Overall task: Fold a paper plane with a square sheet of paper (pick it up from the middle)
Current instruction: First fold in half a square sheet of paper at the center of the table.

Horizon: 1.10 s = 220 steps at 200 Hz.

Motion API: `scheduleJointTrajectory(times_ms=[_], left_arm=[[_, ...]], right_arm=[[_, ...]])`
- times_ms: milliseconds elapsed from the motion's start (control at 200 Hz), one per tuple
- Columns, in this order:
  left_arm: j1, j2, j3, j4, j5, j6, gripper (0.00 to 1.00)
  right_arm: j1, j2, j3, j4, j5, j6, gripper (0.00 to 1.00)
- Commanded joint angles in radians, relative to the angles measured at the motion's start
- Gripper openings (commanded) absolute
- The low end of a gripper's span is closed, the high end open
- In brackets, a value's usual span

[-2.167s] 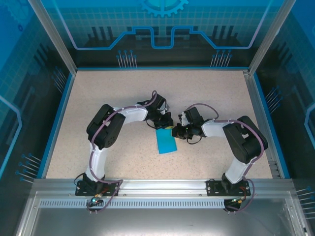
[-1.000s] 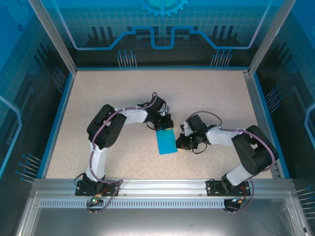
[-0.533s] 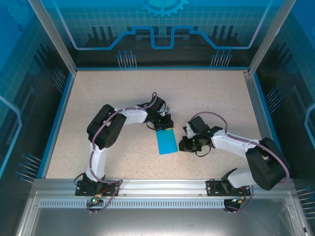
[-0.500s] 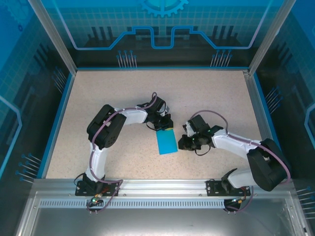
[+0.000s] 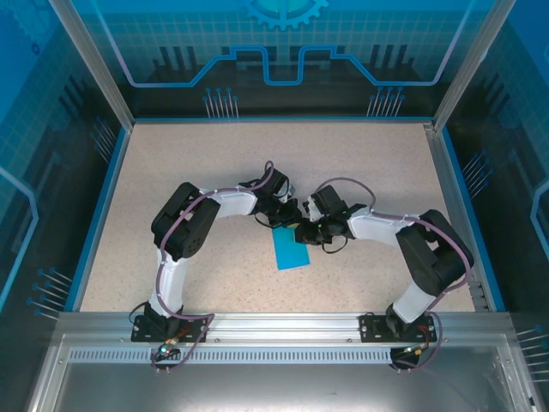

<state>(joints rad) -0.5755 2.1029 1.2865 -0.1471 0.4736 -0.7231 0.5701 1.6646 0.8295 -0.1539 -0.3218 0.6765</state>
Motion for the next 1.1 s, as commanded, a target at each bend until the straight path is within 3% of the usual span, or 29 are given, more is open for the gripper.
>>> scheduleJointTrajectory(times_ms=[0, 215, 665, 895, 1095], left_arm=[[-0.006, 0.048, -0.049, -0.092, -0.082, 0.008, 0.01], [-0.006, 0.048, -0.052, -0.099, -0.091, 0.005, 0.01], [-0.005, 0.049, -0.054, -0.097, -0.099, 0.009, 0.01], [-0.006, 0.048, -0.053, -0.092, -0.090, 0.014, 0.01], [-0.006, 0.045, -0.052, -0.084, -0.072, 0.017, 0.01]], right_arm=[[0.015, 0.043, 0.021, 0.046, -0.002, 0.008, 0.11], [0.014, 0.046, -0.060, 0.048, -0.008, 0.015, 0.10], [0.040, -0.152, -0.275, -0.097, -0.040, 0.008, 0.11], [0.032, -0.207, -0.187, -0.078, -0.005, -0.002, 0.11], [0.009, -0.103, -0.090, 0.012, 0.012, 0.007, 0.11]])
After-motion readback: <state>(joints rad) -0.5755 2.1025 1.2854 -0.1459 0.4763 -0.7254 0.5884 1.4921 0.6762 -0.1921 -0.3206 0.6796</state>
